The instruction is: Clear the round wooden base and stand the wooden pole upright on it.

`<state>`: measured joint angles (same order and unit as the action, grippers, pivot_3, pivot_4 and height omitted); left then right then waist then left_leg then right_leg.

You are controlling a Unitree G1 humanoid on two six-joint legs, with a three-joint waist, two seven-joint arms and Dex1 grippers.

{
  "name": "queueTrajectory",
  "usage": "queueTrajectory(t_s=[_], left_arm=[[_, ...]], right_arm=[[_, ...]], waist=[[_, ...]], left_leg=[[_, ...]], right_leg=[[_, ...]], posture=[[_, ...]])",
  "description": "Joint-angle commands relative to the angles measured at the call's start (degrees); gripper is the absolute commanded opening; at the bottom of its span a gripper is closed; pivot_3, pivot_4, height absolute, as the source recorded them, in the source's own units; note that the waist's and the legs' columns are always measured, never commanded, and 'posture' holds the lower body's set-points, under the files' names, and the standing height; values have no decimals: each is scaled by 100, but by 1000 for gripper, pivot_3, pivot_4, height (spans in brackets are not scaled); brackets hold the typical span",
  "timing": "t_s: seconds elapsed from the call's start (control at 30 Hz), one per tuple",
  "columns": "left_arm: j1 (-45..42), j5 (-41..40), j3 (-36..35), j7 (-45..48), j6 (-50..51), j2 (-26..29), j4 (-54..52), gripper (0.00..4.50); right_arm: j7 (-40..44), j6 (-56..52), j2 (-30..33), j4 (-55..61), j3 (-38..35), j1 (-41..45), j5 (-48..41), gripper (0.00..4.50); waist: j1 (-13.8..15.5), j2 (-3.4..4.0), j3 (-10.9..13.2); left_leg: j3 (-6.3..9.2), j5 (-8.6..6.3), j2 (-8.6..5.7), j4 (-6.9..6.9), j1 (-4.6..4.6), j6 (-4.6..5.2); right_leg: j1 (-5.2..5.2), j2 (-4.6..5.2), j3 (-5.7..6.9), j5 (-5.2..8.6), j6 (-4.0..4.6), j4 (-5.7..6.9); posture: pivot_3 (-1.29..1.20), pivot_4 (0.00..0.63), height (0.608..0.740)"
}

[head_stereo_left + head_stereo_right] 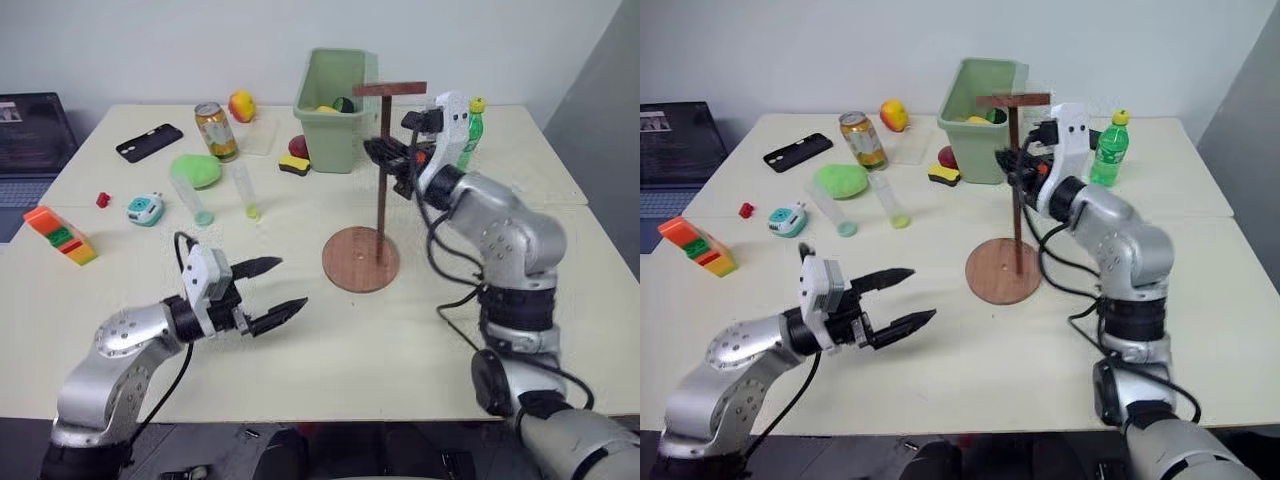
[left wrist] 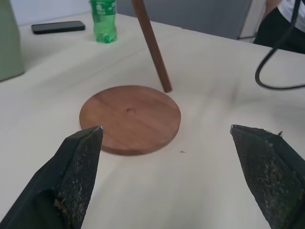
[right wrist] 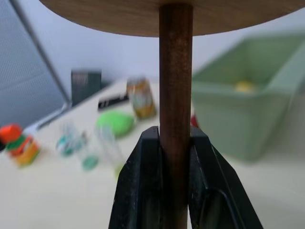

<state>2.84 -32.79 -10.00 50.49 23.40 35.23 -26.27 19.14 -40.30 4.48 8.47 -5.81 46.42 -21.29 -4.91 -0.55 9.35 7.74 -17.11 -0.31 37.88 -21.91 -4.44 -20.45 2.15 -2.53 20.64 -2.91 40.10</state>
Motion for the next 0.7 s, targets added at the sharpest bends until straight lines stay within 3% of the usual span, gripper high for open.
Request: queueTrajectory(t_s=[0.03, 0.27, 0.7], left_arm=[[216, 48, -221, -169, -357, -91, -377, 4500], [-15, -243, -111, -445, -80, -207, -504, 4500], [-239, -213, -32, -305, -104, -100, -311, 4500]], right_arm=[[-340, 1491, -335, 142, 262, -226, 482, 261], [-629, 2596, -677, -463, 533, -709, 912, 261], [-1141, 1947, -916, -538, 237, -942, 498, 261]], waist=[[40, 0, 1], [45, -1, -1], [14, 0, -1]], left_leg=[[0, 0, -1, 2, -2, 0], [-4, 2, -7, 2, 9, -4], [-3, 3, -5, -3, 9, -5]], right_leg=[[0, 1, 4, 0, 0, 1], [11, 0, 5, 0, 0, 0], [10, -7, 5, 0, 0, -2]], posture=[[0, 150, 740], [0, 150, 740], [0, 150, 740]])
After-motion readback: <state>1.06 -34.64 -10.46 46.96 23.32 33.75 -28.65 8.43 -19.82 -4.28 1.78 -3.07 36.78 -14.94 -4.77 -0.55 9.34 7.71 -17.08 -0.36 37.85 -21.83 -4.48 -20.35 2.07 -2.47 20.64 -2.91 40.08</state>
